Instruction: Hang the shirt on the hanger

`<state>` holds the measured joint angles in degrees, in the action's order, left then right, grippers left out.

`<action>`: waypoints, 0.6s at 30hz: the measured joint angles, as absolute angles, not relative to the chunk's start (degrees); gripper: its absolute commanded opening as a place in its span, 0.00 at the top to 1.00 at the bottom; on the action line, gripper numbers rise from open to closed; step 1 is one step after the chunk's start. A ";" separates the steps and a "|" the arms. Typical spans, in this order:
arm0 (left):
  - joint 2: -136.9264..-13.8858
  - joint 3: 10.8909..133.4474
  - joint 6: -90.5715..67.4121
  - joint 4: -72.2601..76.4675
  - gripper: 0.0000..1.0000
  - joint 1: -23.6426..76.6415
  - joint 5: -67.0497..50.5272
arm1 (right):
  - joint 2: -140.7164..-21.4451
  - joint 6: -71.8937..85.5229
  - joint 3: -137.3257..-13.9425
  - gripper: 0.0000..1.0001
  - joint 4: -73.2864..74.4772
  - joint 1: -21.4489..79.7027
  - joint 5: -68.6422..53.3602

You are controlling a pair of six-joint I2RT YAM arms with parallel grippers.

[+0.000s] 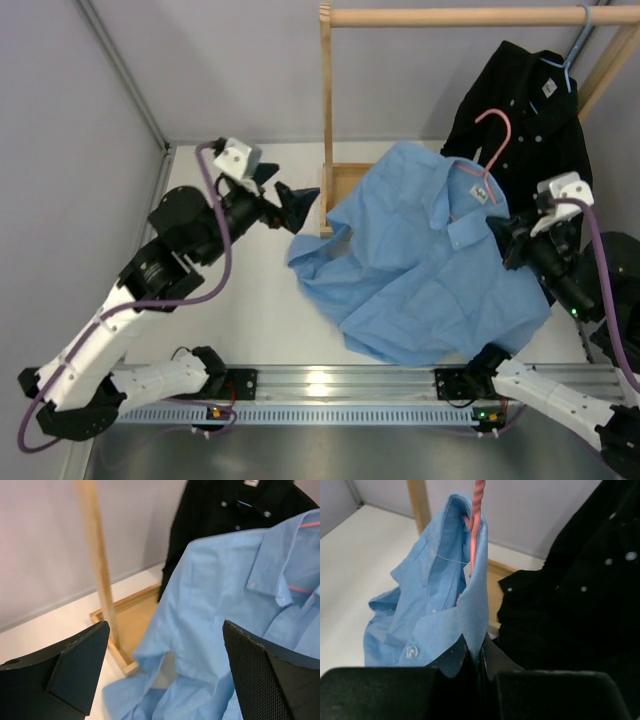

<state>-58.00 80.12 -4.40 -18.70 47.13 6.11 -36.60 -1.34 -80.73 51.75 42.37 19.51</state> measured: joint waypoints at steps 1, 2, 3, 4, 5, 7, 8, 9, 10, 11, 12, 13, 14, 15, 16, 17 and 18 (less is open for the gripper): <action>-55.13 77.89 -5.02 -18.35 0.02 47.13 8.51 | -38.96 -1.61 -83.26 1.00 51.51 42.37 21.56; -52.49 75.50 -5.76 -17.91 0.02 47.13 10.50 | -41.45 -1.98 -85.80 1.00 51.42 42.37 23.46; -50.00 72.90 -6.35 -17.56 0.02 47.13 12.36 | -44.05 -2.39 -88.71 1.00 51.20 42.37 25.39; -47.57 70.57 -6.92 -17.61 0.02 47.13 14.15 | -46.54 -2.63 -91.46 1.00 50.78 42.37 26.94; -45.71 68.64 -7.44 -17.93 0.02 47.13 15.53 | -49.17 -3.01 -94.45 1.00 50.54 42.37 28.21; -42.81 65.45 -8.23 -18.52 0.02 47.13 17.89 | -53.60 -3.77 -100.20 1.00 50.02 42.37 30.35; -41.87 64.34 -8.60 -19.35 0.02 47.13 18.61 | -55.66 -4.25 -103.20 1.00 50.06 42.37 31.24; -41.17 63.51 -8.91 -20.32 0.02 47.13 19.16 | -58.37 -4.99 -107.00 1.00 49.71 42.37 32.53; -40.51 62.83 -9.15 -21.34 0.02 47.13 19.49 | -60.23 -5.63 -109.71 1.00 49.23 42.37 33.41; -39.70 62.15 -9.32 -22.37 0.02 47.13 19.68 | -61.67 -6.13 -111.85 1.00 48.99 42.37 34.09; -38.87 61.36 -9.54 -23.27 0.02 47.13 20.01 | -63.11 -6.85 -114.13 1.00 48.73 42.37 34.89; -38.02 60.69 -9.74 -24.23 0.02 47.13 20.23 | -64.14 -7.49 -115.81 1.00 48.42 42.35 35.59; -36.86 59.72 -10.00 -25.19 0.02 47.13 20.49 | -64.86 -8.03 -117.23 1.00 48.36 42.33 36.27; -35.62 58.74 -10.22 -26.20 0.02 47.13 20.67 | -65.28 -8.56 -118.13 1.00 48.42 42.33 36.67; -34.35 57.78 -10.39 -27.05 0.02 47.13 20.73 | -65.45 -9.02 -118.52 1.00 48.51 42.30 36.97; -32.91 56.95 -10.41 -28.01 0.02 47.13 20.71 | -65.63 -9.47 -118.89 1.00 48.77 42.26 37.43; -31.53 56.31 -10.37 -28.77 0.02 47.13 20.67 | -65.80 -10.09 -119.09 1.00 48.84 42.22 37.93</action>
